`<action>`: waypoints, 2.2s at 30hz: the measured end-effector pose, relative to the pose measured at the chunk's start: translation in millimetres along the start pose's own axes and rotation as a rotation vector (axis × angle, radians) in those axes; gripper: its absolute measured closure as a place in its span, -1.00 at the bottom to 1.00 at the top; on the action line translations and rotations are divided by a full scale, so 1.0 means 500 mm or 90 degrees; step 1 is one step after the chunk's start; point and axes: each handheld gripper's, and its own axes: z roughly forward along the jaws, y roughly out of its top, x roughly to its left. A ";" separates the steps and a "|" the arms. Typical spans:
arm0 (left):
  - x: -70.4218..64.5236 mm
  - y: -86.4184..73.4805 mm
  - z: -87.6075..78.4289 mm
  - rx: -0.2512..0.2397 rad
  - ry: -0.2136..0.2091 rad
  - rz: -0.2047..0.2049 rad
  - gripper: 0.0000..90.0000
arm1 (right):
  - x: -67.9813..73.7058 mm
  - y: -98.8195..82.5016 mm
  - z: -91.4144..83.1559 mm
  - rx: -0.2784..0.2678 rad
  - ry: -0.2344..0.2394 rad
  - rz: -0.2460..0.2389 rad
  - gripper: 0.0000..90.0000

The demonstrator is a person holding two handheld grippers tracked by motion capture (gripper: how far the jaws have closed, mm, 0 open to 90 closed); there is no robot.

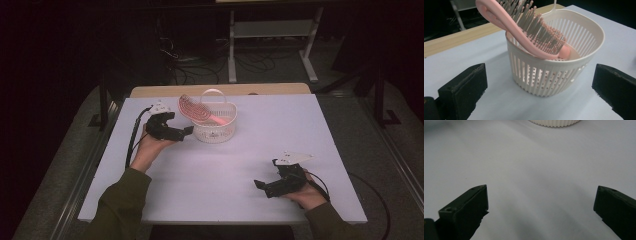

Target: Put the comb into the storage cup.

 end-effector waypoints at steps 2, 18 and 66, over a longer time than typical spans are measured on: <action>-0.002 -0.002 -0.004 0.003 -0.003 0.005 -1.00 | 0.000 0.000 0.000 -0.001 -0.001 0.000 -1.00; -0.024 -0.036 -0.046 0.023 -0.030 0.043 -1.00 | -0.001 0.000 -0.001 -0.001 -0.004 0.002 -1.00; -0.083 -0.160 -0.144 0.053 -0.093 0.077 -1.00 | 0.000 0.001 -0.002 -0.003 -0.008 -0.001 -1.00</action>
